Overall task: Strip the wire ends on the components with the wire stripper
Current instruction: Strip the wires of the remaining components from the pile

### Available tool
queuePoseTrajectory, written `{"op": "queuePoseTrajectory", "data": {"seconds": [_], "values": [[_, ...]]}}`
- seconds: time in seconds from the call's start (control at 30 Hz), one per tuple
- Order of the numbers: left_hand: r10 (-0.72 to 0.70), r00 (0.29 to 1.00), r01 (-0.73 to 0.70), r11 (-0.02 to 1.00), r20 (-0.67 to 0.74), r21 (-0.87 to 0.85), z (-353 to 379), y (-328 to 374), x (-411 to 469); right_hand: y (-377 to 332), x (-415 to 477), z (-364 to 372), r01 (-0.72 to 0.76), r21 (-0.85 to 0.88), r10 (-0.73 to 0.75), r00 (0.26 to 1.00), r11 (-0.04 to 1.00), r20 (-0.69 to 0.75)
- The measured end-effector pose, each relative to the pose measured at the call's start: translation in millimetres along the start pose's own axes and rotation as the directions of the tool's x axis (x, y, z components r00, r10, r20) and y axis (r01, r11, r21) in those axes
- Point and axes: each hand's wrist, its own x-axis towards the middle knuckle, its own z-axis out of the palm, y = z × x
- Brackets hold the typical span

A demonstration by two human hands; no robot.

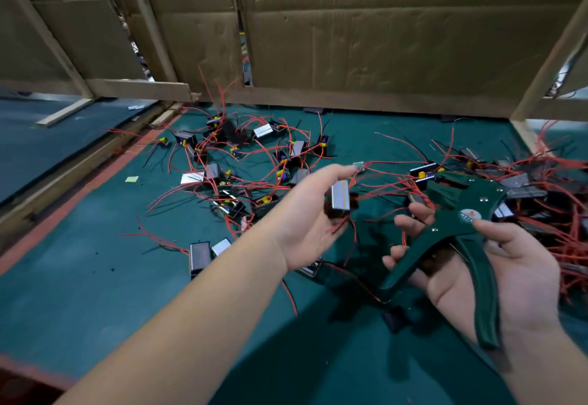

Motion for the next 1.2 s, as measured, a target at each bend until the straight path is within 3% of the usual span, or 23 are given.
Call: {"op": "queuePoseTrajectory", "data": {"seconds": [0.07, 0.13, 0.17, 0.3, 0.4, 0.5, 0.63, 0.73, 0.87, 0.93, 1.0, 1.1, 1.2], "values": [[0.071, 0.994, -0.039, 0.943, -0.086, 0.329, -5.3, -9.1, -2.6, 0.5, -0.5, 0.0, -0.004, -0.006, 0.004, 1.0, 1.0, -0.006], [0.238, 0.966, -0.071, 0.632, -0.105, 0.772, -19.4, -10.7, -9.3, 0.5, -1.1, 0.6, -0.001, -0.005, 0.001, 1.0, 1.0, -0.012], [0.307, 0.95, -0.096, 0.476, -0.063, 0.874, -28.8, -11.2, -12.9, 0.1, -1.2, 0.9, -0.001, -0.014, 0.001, 1.0, 1.0, -0.019], [0.362, 0.927, -0.106, -0.002, 0.1, 0.994, -64.7, -15.7, -34.6, -0.2, -0.4, -1.2, -0.02, -0.001, 0.02, 0.999, 1.0, -0.031], [0.384, 0.912, -0.082, -0.178, 0.146, 0.981, -80.8, -29.9, -37.5, 0.6, 0.6, -4.7, -0.023, 0.012, 0.023, 0.999, 1.0, -0.029], [0.46, 0.872, -0.076, -0.214, 0.169, 0.974, -91.9, -34.7, -35.5, 0.9, 2.5, -10.1, -0.071, -0.012, 0.07, 0.994, 0.997, -0.079], [0.448, 0.878, -0.121, -0.131, 0.167, 0.984, -99.0, -33.7, -34.3, 1.7, 1.5, -8.8, -0.041, -0.018, 0.039, 0.997, 0.999, -0.072], [0.516, 0.821, -0.225, -0.1, 0.244, 0.969, -94.6, -34.2, -32.7, 1.9, -1.7, -4.4, -0.002, -0.041, -0.001, 0.999, 0.999, -0.052], [0.61, 0.755, -0.405, 0.143, 0.242, 0.903, -82.2, -17.3, -38.4, -0.1, -2.2, -1.0, -0.037, -0.017, 0.036, 0.998, 0.999, -0.049], [0.622, 0.755, -0.494, 0.332, 0.207, 0.804, -70.4, -1.5, -45.2, -0.8, -2.7, 0.9, -0.043, -0.026, 0.041, 0.997, 0.999, -0.06], [0.621, 0.761, -0.533, 0.431, 0.188, 0.728, -60.4, 18.5, -49.8, -1.4, -3.2, 1.9, -0.042, -0.028, 0.04, 0.997, 0.999, -0.064], [0.656, 0.729, -0.569, 0.423, 0.195, 0.705, -55.0, 53.7, -51.9, -1.9, -3.5, 3.2, -0.048, -0.034, 0.046, 0.997, 0.998, -0.058], [0.777, 0.609, -0.514, 0.233, 0.159, 0.825, -58.7, 84.7, -45.1, -2.5, -4.2, 1.9, -0.051, -0.032, 0.049, 0.997, 0.998, -0.065]]}}
